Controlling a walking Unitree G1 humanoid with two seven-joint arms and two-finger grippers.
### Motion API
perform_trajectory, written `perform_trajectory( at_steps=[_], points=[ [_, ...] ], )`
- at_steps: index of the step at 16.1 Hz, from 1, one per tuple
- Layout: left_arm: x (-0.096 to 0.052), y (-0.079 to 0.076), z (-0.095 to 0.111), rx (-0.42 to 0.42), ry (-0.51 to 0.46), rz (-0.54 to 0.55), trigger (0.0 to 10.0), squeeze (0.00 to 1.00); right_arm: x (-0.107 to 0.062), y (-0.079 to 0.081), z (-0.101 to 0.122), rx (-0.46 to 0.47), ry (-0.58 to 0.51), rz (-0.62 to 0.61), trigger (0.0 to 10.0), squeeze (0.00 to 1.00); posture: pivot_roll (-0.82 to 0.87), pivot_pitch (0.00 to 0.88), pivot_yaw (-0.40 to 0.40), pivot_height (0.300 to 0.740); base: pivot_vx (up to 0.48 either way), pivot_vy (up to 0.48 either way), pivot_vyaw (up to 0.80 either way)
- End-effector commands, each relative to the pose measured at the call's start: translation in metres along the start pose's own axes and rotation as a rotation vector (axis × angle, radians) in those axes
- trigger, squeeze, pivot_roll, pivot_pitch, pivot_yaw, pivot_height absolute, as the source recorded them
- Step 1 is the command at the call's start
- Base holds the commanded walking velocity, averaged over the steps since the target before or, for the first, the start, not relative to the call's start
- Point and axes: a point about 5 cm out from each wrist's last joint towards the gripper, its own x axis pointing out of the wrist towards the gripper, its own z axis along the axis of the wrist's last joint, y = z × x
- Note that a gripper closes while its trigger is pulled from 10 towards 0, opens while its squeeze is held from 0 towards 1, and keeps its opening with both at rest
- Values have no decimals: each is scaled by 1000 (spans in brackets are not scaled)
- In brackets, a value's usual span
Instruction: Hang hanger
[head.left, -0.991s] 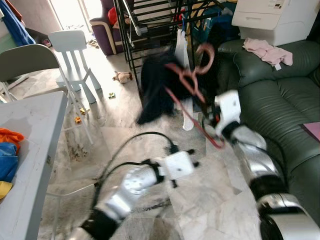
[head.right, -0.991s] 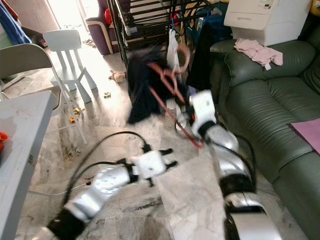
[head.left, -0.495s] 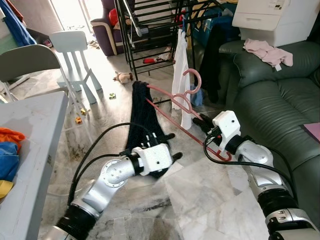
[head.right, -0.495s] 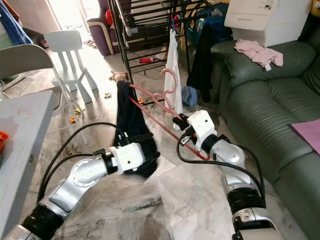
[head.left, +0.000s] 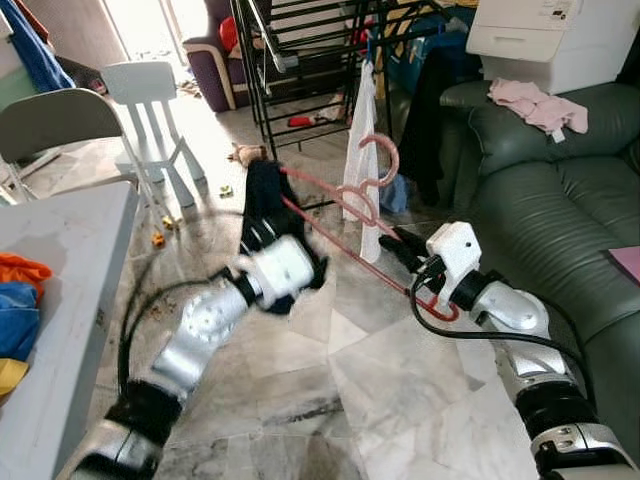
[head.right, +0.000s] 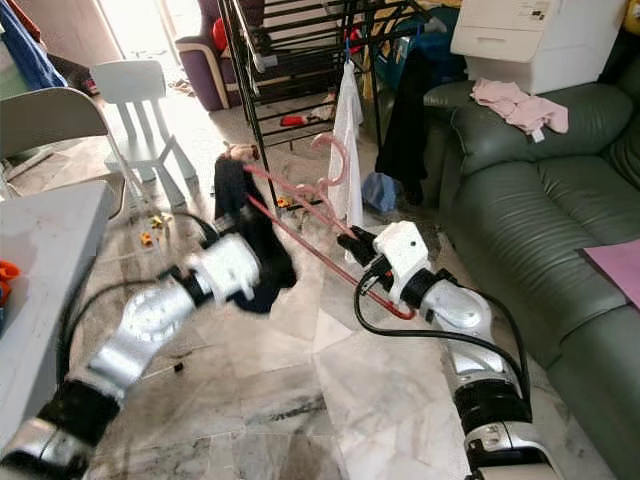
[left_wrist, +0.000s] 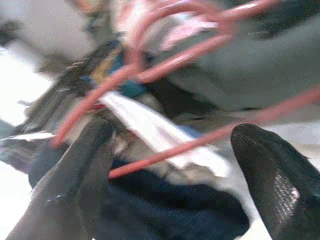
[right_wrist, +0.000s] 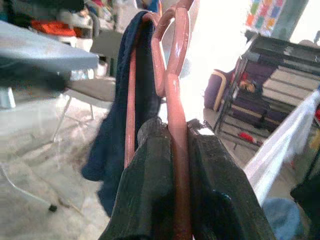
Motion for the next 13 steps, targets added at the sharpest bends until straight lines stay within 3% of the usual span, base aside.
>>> perform_trajectory(
  at_steps=[1,4,8,12,13],
  points=[
    [0,12,-4,8,25,72,10000,1000,6,-2,19,-18,-94,12,10000,0,-100,0,103,740,0,0,0],
    [0,13,-3,31,10,61,10000,1000,1,2,20,-28,-85,102,10000,0,-103,0,104,740,0,0,0],
    [-7,26,-13,39,46,106,10000,1000,-9,-5,17,-38,-55,109,10000,0,-103,0,108,740,0,0,0],
    [-7,36,-8,-55,37,280,10000,1000,-3,-3,17,-50,-64,62,10000,0,-100,0,106,740,0,0,0],
    [-8,36,-8,-83,42,306,10000,910,-2,-2,17,-52,-66,58,10000,0,-100,0,106,740,0,0,0]
  ],
)
